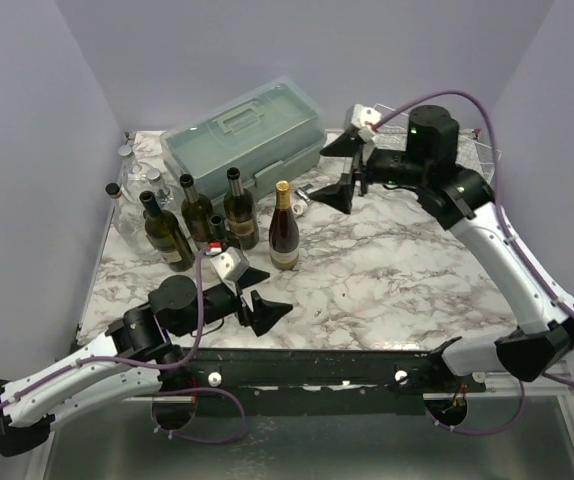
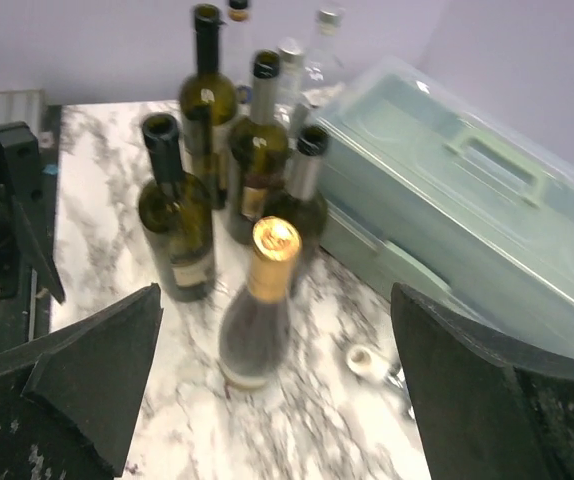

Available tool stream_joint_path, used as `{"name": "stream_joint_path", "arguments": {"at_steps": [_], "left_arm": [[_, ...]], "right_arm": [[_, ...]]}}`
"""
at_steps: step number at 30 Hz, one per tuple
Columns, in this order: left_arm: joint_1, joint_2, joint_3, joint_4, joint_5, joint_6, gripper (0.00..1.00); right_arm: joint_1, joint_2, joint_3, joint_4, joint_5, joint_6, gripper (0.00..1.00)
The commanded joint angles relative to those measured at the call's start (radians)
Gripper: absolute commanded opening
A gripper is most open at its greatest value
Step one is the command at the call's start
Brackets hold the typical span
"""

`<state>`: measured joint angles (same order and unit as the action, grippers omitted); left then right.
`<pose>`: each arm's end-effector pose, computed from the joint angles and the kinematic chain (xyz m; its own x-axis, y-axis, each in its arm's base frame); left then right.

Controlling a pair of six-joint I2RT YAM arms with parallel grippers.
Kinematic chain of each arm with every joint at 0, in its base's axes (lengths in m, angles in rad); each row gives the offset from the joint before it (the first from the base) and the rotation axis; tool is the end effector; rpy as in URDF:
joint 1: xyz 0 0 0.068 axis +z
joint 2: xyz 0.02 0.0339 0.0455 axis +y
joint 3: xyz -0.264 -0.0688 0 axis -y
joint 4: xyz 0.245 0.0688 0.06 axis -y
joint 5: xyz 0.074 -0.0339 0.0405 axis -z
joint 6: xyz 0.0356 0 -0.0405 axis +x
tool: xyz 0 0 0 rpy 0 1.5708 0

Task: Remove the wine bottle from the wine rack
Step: Reset both arms

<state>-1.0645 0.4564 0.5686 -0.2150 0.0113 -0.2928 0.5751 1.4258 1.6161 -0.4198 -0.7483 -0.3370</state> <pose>0.0621 -0.1128 0.3057 -0.3016 -0.0512 -0.9520 0.8281 0.4808 -0.2882 0.2457 0.1882 0.4572 0.1355 -0.2010 -0.9702 -0.9640 0.1993 -0.1759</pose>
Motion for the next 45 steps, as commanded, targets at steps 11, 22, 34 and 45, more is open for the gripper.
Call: {"name": "stream_joint_path", "arguments": {"at_steps": [11,22,34,45], "left_arm": [[-0.005,0.327,0.114,0.21,0.114,-0.089,0.99],[-0.011,0.56,0.197,0.346,0.049,-0.098,0.99],[-0.022,0.62,0.153,0.461,-0.136,-0.172,0.99],[-0.032,0.645,0.143,0.465,-0.168,-0.225,0.99]], "right_arm": [[-0.451,-0.453,-0.521,0.033,0.261,0.224,1.0],[-0.57,-0.644,-0.867,0.132,0.545,0.297,1.0],[-0.57,-0.689,-0.959,0.176,0.531,0.284,1.0],[-0.57,-0.704,-0.96,0.221,0.646,0.417,0.99]]}}
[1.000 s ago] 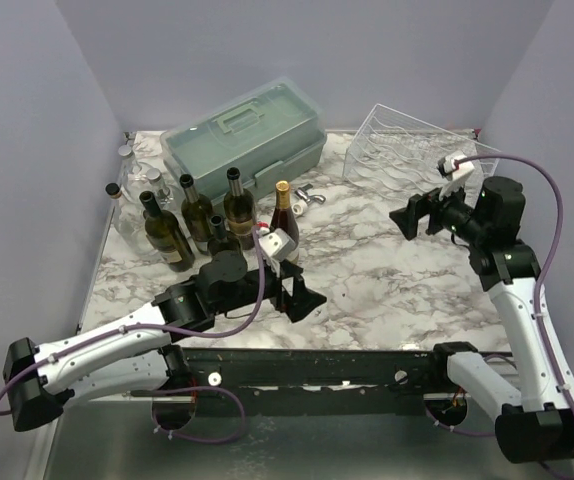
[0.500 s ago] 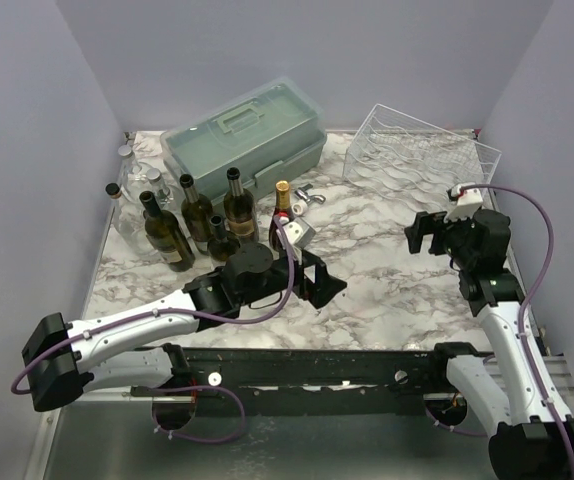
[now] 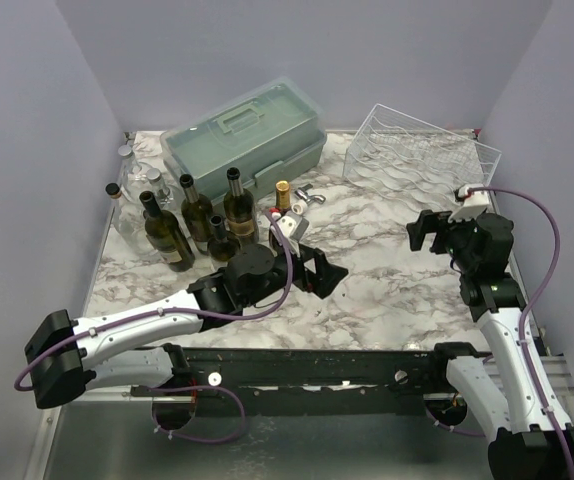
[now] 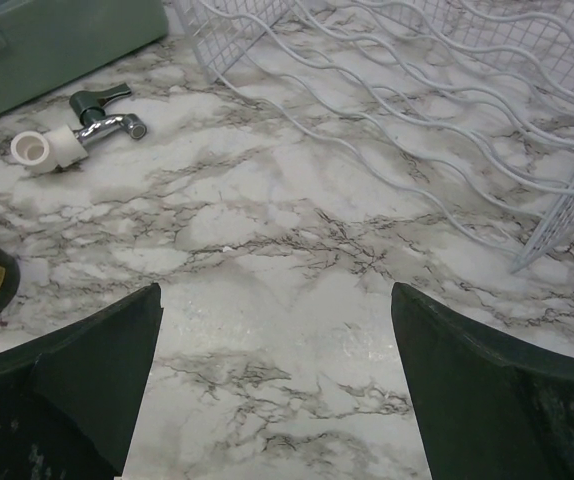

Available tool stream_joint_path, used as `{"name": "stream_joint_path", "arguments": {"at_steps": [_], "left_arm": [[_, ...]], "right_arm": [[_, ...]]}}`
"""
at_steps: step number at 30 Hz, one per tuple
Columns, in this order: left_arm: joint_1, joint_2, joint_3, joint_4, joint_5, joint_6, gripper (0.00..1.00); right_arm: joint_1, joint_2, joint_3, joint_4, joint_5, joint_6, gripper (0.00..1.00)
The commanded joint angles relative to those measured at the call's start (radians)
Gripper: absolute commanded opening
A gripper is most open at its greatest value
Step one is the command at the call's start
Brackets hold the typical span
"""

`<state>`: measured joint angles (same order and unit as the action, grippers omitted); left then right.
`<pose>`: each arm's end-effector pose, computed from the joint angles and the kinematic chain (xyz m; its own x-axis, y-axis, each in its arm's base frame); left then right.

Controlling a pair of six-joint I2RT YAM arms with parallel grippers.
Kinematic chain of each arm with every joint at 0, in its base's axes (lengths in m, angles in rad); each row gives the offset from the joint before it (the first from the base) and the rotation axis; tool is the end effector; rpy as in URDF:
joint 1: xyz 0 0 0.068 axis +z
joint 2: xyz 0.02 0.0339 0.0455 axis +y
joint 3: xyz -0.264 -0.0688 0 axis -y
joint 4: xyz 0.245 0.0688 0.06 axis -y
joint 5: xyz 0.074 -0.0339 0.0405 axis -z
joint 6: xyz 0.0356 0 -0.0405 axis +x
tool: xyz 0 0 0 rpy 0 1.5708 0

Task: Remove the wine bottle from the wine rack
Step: Reset both arms

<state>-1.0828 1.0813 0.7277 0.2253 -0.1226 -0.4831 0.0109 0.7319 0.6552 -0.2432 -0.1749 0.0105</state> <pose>0.1234 -0.2231 0.3040 -0.4339 -0.1658 -0.8855 0.6981 0.5595 -0.4469 0.1759 0.0081 0.2967 -0.3163 0.0069 -0.9486 -0.1726 0.9829 0.0647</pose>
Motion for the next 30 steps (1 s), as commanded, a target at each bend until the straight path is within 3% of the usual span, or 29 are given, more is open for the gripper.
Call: {"name": "stream_joint_path", "arguments": {"at_steps": [1,30], "left_arm": [[-0.017,0.024,-0.015,0.025,-0.034,-0.038,0.99],[-0.025,0.037,0.005,0.026,0.017,-0.035,0.99]], "right_arm": [[-0.006,-0.012,0.003,0.045,0.079,0.073,1.0],[-0.006,-0.015,0.024,0.035,0.137,0.157,1.0]]}}
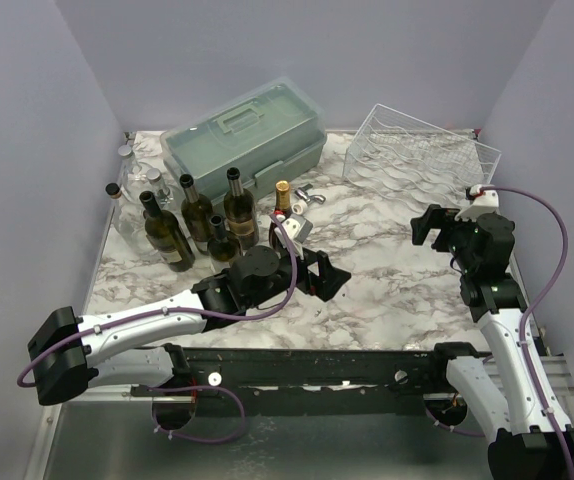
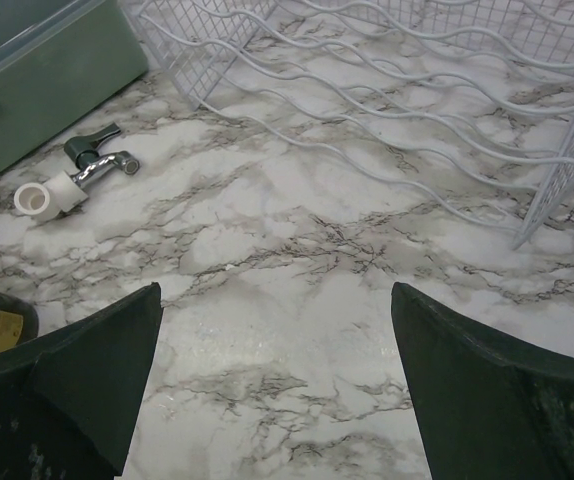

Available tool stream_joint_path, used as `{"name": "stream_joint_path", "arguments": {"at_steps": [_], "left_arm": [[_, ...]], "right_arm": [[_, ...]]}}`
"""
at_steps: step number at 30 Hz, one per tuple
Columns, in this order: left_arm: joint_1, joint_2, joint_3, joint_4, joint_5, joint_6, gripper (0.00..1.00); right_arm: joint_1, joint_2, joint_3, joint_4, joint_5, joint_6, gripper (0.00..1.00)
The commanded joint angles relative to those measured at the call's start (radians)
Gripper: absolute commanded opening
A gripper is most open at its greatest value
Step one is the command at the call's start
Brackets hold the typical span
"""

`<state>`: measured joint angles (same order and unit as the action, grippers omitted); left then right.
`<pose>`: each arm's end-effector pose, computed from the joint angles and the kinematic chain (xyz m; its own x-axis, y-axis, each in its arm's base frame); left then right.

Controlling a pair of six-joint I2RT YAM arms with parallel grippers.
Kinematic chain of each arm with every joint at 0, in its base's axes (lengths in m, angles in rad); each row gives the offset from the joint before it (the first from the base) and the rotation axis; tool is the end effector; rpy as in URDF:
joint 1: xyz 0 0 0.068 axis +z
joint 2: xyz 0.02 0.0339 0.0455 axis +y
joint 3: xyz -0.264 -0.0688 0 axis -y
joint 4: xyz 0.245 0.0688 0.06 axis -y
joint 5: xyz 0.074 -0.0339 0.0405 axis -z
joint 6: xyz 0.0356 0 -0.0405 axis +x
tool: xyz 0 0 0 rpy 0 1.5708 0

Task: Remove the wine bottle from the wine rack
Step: Reset both arms

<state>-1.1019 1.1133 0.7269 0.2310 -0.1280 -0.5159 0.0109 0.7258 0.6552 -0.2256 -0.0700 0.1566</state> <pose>0.1220 -0.2307 0.2967 -0.4692 -0.1565 -0.8691 0.6855 0.5558 -0.4702 0.1759 0.0044 0.2993 -0.3004 0.1523 -0.9416 -0.0313 0.9851 0.1693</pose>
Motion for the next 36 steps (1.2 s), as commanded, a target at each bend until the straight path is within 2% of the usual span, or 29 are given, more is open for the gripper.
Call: {"name": "stream_joint_path", "arguments": {"at_steps": [1,36], "left_arm": [[-0.007,0.006,0.006,0.021,0.024,-0.003,0.99],[-0.006,0.009,-0.007,0.021,0.065,-0.004,0.99]], "right_arm": [[-0.006,-0.01,0.024,0.017,0.033,0.01,1.0],[-0.029,-0.011,0.018,0.022,0.044,0.015,1.0]]}}
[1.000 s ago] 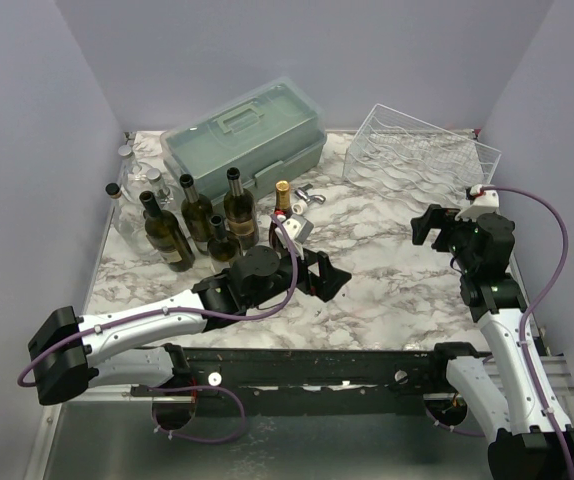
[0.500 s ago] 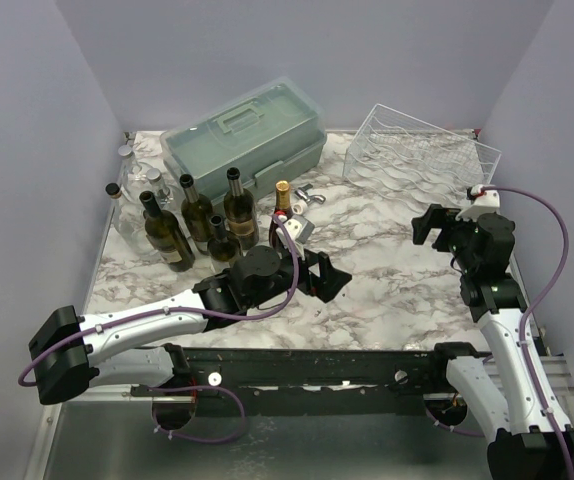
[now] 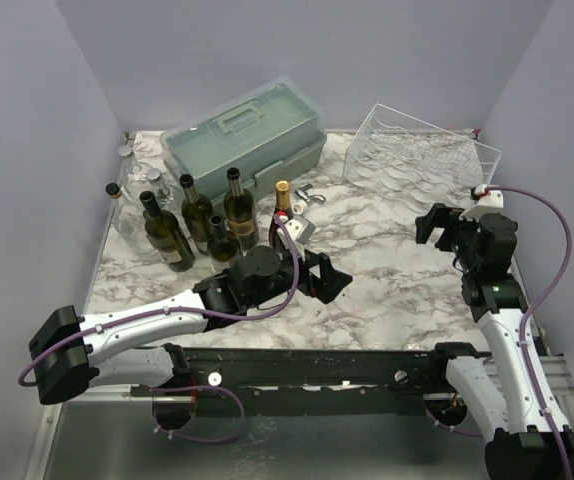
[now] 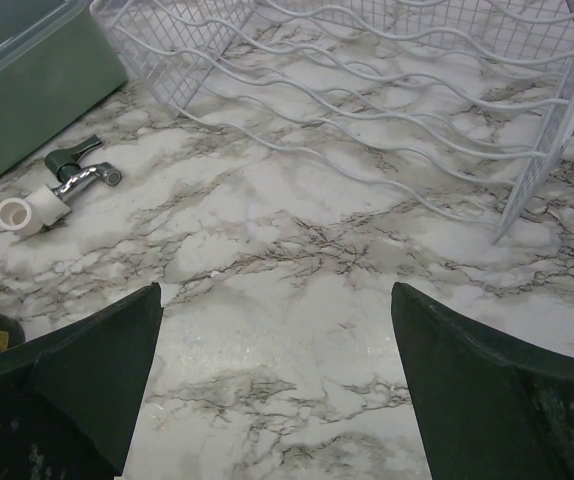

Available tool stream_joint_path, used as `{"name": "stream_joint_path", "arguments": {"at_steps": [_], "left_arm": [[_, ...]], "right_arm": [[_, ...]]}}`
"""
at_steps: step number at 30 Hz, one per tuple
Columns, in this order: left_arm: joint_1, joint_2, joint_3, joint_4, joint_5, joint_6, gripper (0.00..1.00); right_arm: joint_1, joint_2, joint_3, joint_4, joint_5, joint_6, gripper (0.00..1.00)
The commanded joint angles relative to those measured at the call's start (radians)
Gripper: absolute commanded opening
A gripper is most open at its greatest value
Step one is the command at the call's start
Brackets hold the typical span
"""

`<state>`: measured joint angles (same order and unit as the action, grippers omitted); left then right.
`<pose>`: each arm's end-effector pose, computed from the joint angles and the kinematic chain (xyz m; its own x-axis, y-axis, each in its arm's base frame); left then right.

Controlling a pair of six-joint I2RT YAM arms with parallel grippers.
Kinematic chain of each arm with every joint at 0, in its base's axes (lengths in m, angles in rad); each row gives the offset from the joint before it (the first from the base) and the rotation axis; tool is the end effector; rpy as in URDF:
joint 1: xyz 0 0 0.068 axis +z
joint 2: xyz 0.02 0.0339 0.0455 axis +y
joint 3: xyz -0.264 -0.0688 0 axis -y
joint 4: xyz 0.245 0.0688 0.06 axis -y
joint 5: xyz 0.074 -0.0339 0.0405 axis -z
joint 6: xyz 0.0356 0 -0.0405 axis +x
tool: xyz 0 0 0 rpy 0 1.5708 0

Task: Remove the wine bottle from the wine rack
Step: Reset both arms

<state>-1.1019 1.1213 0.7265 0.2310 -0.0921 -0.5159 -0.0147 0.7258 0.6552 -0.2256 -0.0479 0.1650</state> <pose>0.1215 -0.2327 0.2946 -0.4821 -0.1354 -0.8656 0.7007 0.5336 -0.4737 0.1760 -0.0009 0.2993 -0.2930 0.1684 -0.9412 0.0173 0.9851 0.1709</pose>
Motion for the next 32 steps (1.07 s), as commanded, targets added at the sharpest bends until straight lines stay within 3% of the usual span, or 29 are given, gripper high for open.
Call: {"name": "stream_joint_path", "arguments": {"at_steps": [1,32], "left_arm": [[-0.007,0.002,-0.009,0.021,0.031,-0.004,0.99],[-0.007,0.004,-0.017,0.021,0.034,-0.001,0.99]], "right_arm": [[-0.004,-0.011,0.018,0.022,0.023,0.007,1.0],[-0.011,-0.011,0.016,0.024,0.015,0.006,1.0]]}}
